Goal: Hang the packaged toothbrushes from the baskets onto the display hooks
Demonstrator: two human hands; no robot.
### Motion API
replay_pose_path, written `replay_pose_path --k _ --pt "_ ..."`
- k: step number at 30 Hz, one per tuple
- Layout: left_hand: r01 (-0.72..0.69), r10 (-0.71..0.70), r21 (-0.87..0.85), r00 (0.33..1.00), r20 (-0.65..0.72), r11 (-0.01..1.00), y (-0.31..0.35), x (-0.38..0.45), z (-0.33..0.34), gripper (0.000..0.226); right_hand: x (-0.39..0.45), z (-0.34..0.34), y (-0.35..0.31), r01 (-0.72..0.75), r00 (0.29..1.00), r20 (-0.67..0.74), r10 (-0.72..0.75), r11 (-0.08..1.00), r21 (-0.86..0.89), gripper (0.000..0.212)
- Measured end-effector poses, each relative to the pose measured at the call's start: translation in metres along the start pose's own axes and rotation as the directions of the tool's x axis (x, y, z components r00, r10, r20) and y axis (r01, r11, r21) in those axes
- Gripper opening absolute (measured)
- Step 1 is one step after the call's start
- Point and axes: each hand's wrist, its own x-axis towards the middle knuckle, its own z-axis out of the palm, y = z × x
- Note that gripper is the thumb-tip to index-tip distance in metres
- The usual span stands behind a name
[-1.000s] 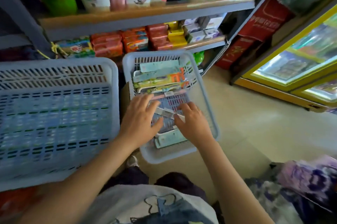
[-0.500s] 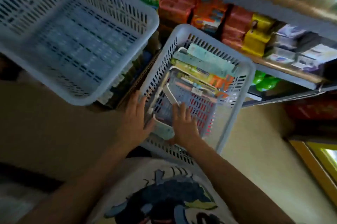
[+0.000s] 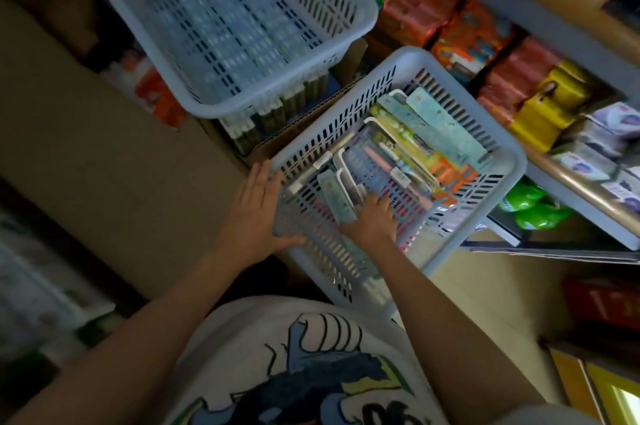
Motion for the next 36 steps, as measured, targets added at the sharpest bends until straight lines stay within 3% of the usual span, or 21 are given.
replay_pose_path --k 6,12,16,21,25,31,36 --pt "0.043 -0.043 0.003 0.999 -0.003 0.999 0.01 0.004 -0.003 0.132 0.001 -0.009 0.003 0.026 0.997 0.076 -0.025 1.0 -0.016 0.099" --pt "0.017 -0.016 0.061 1.0 -0.021 0.998 0.023 0.012 -0.01 0.125 -0.001 -0.017 0.004 0.088 0.987 0.125 -0.103 0.988 0.123 0.091" --pt "-0.111 0.111 0.095 0.994 0.007 0.989 0.044 0.028 -0.015 0.122 -0.007 -0.04 0.006 0.201 0.963 0.16 -0.218 0.973 0.113 0.08" --pt "-0.401 0.383 0.315 0.916 0.118 0.86 0.058 0.058 -0.015 0.126 -0.024 -0.082 -0.001 0.359 0.863 0.332 -0.381 0.924 0.128 0.105" --pt "-0.464 0.433 0.321 0.886 0.165 0.826 0.066 0.074 -0.031 0.1 -0.027 -0.107 -0.007 0.377 0.823 0.397 -0.406 0.914 0.154 0.078" --pt "-0.42 0.274 0.383 0.883 0.381 0.823 0.091 0.082 -0.061 0.085 -0.03 -0.121 -0.008 0.426 0.779 0.451 -0.436 0.895 0.13 0.049" --pt "-0.32 0.186 0.284 0.892 0.412 0.904 0.104 0.084 -0.071 0.063 -0.03 -0.139 -0.008 0.444 0.776 0.479 -0.411 0.895 0.049 0.049"
